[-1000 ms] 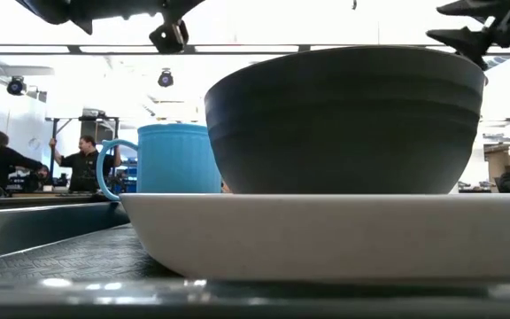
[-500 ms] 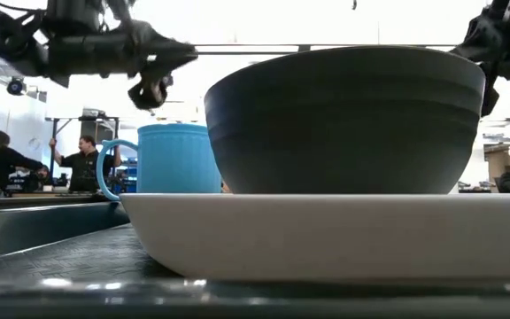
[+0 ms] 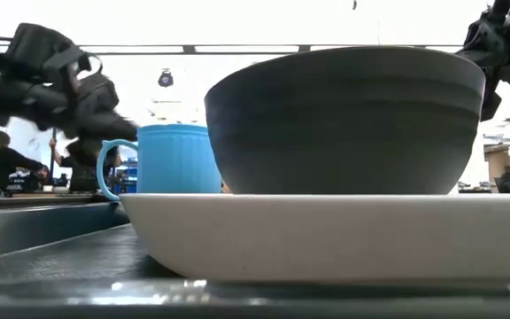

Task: Set up tray
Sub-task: Return to Home Position

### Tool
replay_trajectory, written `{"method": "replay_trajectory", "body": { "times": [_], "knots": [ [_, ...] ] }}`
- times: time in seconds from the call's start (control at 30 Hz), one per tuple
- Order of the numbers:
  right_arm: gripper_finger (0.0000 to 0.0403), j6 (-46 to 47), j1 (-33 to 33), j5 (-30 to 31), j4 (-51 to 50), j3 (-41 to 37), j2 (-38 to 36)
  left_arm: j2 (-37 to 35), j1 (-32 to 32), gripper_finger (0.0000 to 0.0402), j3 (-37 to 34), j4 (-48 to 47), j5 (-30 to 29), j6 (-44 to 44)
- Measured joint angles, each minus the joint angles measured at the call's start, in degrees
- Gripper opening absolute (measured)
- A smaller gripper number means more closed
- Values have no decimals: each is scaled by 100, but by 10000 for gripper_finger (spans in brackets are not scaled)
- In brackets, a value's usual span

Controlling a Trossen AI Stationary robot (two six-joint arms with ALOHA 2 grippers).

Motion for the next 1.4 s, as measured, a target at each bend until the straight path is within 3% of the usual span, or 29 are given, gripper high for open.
{"method": "replay_trajectory", "body": {
  "times": [0.1,0.23,0.63,0.87,1.1,1.17,1.27,1.4],
  "knots": [
    [129,0,0,1,-11,-58,-108,-764,2,40,27,-1770,0,2],
    [124,-1,0,0,-18,-74,-106,-1677,3,40,-18,-2998,-46,1],
    [132,-2,2,-1,1,-157,-117,-3527,-6,40,-134,-2670,-92,2],
    [133,-4,0,-1,155,-739,-117,-4644,-6,40,-128,-2677,-83,2],
    [124,-22,-45,-156,700,-963,-116,-4680,-110,40,-143,-2617,-88,0],
    [123,-21,-120,-155,1235,-1075,-113,-4680,-211,40,-143,-2641,-86,0],
    [125,-11,-294,-155,2881,-1531,-117,-4683,-364,40,-143,-2632,-83,0],
    [129,-13,-393,-135,3273,-1527,-119,-4683,-432,40,-143,-2632,-75,-1]
  ]
}}
